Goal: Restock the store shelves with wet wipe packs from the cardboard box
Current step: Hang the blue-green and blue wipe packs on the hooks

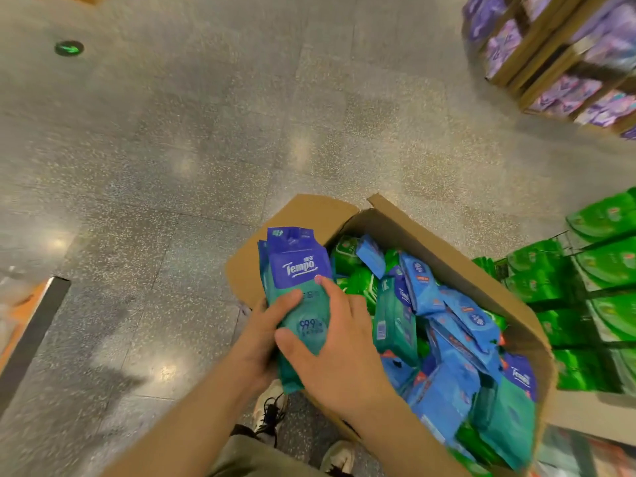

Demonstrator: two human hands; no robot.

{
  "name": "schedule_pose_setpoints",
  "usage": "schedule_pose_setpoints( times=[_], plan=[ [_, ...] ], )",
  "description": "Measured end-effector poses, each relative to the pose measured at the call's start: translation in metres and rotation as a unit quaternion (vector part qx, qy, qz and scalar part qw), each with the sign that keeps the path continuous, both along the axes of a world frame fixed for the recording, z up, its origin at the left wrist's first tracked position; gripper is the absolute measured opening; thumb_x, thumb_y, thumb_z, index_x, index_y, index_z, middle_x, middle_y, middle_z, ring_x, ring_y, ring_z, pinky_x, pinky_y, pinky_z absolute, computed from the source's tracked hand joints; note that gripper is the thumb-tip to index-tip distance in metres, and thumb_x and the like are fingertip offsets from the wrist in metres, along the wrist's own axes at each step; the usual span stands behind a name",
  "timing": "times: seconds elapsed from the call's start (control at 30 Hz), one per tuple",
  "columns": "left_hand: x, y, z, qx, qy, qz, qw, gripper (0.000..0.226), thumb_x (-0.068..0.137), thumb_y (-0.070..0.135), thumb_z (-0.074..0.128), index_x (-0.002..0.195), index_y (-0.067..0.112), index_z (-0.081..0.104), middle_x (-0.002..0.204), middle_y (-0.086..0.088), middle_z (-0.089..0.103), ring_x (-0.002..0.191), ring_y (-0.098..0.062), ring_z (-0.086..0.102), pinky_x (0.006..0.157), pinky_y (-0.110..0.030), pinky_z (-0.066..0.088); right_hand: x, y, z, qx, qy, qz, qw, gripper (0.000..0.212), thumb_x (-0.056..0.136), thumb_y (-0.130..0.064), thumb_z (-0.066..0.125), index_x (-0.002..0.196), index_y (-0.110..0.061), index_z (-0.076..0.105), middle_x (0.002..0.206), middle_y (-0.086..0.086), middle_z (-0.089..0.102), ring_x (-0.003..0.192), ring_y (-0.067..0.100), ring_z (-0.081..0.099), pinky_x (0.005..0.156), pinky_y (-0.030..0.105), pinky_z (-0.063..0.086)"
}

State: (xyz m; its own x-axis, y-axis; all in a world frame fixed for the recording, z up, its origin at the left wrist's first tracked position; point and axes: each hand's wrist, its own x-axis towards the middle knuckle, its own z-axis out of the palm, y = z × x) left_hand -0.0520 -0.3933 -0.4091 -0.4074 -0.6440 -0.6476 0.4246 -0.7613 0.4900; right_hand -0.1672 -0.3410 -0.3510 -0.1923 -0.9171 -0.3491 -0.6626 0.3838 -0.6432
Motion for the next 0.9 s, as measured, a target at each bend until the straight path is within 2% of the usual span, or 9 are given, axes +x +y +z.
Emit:
schedule_pose_setpoints(
  times=[0.07, 0.13, 0.27, 0.33, 0.4, 0.47, 0.6, 0.77, 0.9],
  plan=[
    [0.012, -0.001, -0.006, 0.026, -0.014, 0.012, 0.999, 0.101, 0.05, 0.03, 0.095, 0.14, 0.004, 0.056, 0.126, -0.027, 0.068, 0.102, -0.039, 0.072, 0.074, -0.044, 0.062, -0.007, -0.007, -0.009, 0.005, -0.117, -0.075, 0.99, 0.058, 0.089, -0.056, 0.063, 0.139, -0.035, 0.043, 0.119, -0.014, 0.048, 0.102, -0.01, 0.049, 0.089, 0.012, 0.042],
    [0.027, -0.001, -0.01, 0.042, -0.031, 0.03, 0.998, 0.076, 0.062, 0.019, 0.08, 0.133, 0.002, 0.06, 0.112, -0.024, 0.074, 0.087, -0.035, 0.076, 0.064, -0.042, 0.062, -0.021, -0.018, -0.036, 0.01, -0.152, -0.194, 0.969, 0.032, 0.098, -0.038, 0.062, 0.127, -0.025, 0.055, 0.108, -0.005, 0.06, 0.085, -0.006, 0.058, 0.072, 0.013, 0.046],
    [0.058, 0.005, -0.011, 0.053, -0.03, 0.061, 0.996, 0.045, 0.067, 0.025, 0.068, 0.107, 0.005, 0.072, 0.094, -0.02, 0.077, 0.072, -0.032, 0.076, 0.063, -0.04, 0.063, -0.033, -0.042, -0.107, 0.08, -0.061, -0.219, 0.971, 0.05, 0.095, -0.035, 0.067, 0.135, -0.009, 0.053, 0.121, 0.006, 0.06, 0.105, 0.023, 0.061, 0.09, 0.035, 0.049],
    [0.07, 0.01, -0.013, 0.05, -0.024, 0.082, 0.995, 0.058, 0.042, 0.033, 0.089, 0.093, 0.007, 0.08, 0.098, -0.022, 0.077, 0.076, -0.034, 0.076, 0.065, -0.043, 0.063, -0.027, -0.052, -0.133, 0.123, -0.051, -0.212, 0.968, 0.054, 0.091, -0.033, 0.071, 0.132, -0.003, 0.053, 0.124, 0.015, 0.061, 0.106, 0.034, 0.065, 0.092, 0.044, 0.055],
    [0.08, 0.017, -0.018, 0.054, -0.009, 0.086, 0.995, 0.073, 0.019, 0.03, 0.096, 0.087, 0.008, 0.083, 0.101, -0.023, 0.076, 0.078, -0.036, 0.076, 0.065, -0.045, 0.063, -0.017, -0.059, -0.142, 0.145, -0.108, -0.237, 0.954, 0.018, 0.089, -0.021, 0.072, 0.097, -0.006, 0.065, 0.098, 0.016, 0.071, 0.08, 0.033, 0.071, 0.072, 0.04, 0.062],
    [0.087, 0.021, -0.021, 0.053, 0.011, 0.088, 0.995, 0.076, 0.016, 0.029, 0.097, 0.087, 0.008, 0.083, 0.102, -0.024, 0.075, 0.079, -0.037, 0.076, 0.066, -0.046, 0.063, -0.011, -0.063, -0.151, 0.161, -0.134, -0.259, 0.943, 0.014, 0.085, -0.007, 0.074, 0.074, -0.011, 0.065, 0.08, 0.014, 0.071, 0.061, 0.024, 0.066, 0.056, 0.031, 0.056],
    [0.092, 0.024, -0.02, 0.045, 0.026, 0.084, 0.995, 0.074, 0.02, 0.031, 0.096, 0.089, 0.009, 0.083, 0.104, -0.024, 0.075, 0.082, -0.037, 0.076, 0.068, -0.047, 0.064, -0.011, -0.061, -0.159, 0.163, -0.173, -0.284, 0.929, 0.015, 0.079, -0.006, 0.082, 0.084, -0.006, 0.068, 0.086, 0.017, 0.075, 0.063, 0.026, 0.069, 0.053, 0.032, 0.055],
    [0.081, 0.015, -0.013, 0.037, 0.013, 0.089, 0.995, 0.058, 0.056, 0.018, 0.074, 0.112, 0.005, 0.071, 0.105, -0.024, 0.075, 0.081, -0.036, 0.076, 0.066, -0.045, 0.063, -0.028, -0.046, -0.125, 0.026, -0.169, -0.337, 0.926, 0.049, 0.076, -0.031, 0.086, 0.111, -0.022, 0.053, 0.104, 0.001, 0.071, 0.093, 0.024, 0.07, 0.087, 0.046, 0.059],
    [0.06, 0.003, -0.003, 0.008, -0.007, 0.058, 0.998, 0.079, 0.052, 0.017, 0.075, 0.128, 0.001, 0.059, 0.105, -0.025, 0.074, 0.08, -0.036, 0.076, 0.062, -0.043, 0.062, -0.058, -0.032, -0.055, -0.078, -0.305, -0.375, 0.872, 0.03, 0.092, -0.021, 0.076, 0.118, -0.022, 0.06, 0.11, 0.001, 0.076, 0.099, 0.025, 0.075, 0.083, 0.046, 0.062]
  ],
)
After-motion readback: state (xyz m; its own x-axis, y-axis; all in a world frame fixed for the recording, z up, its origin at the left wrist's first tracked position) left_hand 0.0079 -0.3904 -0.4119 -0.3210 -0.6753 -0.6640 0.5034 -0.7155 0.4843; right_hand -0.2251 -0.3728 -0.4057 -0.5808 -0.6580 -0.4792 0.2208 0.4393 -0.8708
